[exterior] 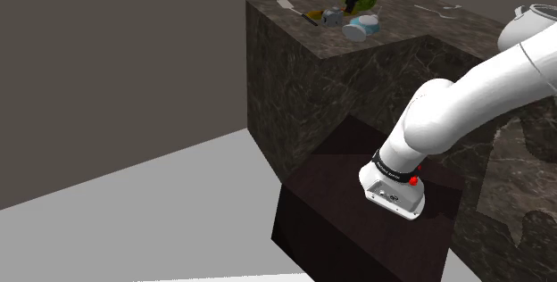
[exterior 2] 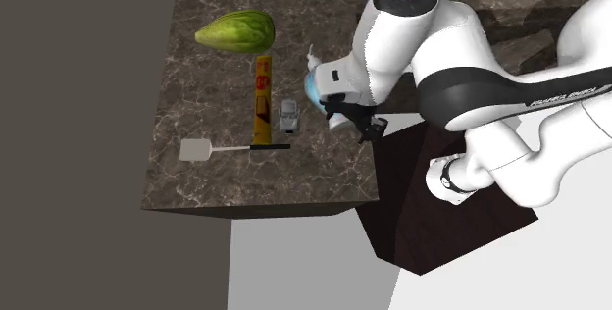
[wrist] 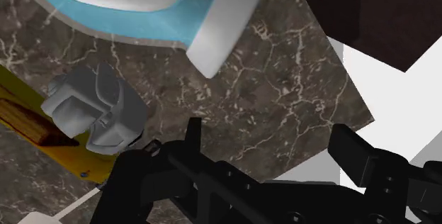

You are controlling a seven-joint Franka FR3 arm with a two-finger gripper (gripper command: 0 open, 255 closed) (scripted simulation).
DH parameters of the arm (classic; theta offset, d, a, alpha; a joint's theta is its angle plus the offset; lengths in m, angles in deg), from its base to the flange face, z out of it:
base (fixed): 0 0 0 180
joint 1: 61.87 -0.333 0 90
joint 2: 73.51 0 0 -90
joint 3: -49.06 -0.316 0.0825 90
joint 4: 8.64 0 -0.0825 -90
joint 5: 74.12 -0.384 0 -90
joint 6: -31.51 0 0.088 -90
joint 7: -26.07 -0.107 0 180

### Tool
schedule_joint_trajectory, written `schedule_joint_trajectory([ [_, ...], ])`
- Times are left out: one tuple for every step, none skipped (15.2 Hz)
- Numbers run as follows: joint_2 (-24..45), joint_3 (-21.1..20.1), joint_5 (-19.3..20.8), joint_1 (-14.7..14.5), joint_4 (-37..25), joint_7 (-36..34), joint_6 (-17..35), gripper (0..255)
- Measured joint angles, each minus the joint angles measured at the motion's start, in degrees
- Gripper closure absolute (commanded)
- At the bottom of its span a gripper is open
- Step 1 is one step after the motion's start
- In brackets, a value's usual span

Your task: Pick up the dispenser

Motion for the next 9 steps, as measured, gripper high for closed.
schedule_joint_trajectory([
  [1.9, 1.9, -0.4, -0.6, -1.1, 3.1, 0.5, 0],
  [4.3, 3.9, -1.2, -1.4, -2.9, 6.3, 0.7, 0],
  [6.7, 6.1, -2.1, -2.1, -5.2, 9.9, 0.5, 0],
  [9.0, 8.2, -3.1, -2.7, -6.6, 13.3, 0.8, 0],
  [11.3, 10.0, -4.3, -3.3, -8.3, 16.7, 0.8, 0],
  [14.7, 12.2, -6.2, -4.1, -11.4, 20.3, 0.2, 0],
  [17.9, 14.2, -8.2, -4.5, -13.7, 24.1, 0.0, 0],
  [21.1, 15.9, -10.4, -4.7, -16.0, 27.8, -0.4, 0],
  [24.9, 17.3, -13.1, -4.7, -18.4, 31.3, -0.7, 0],
])
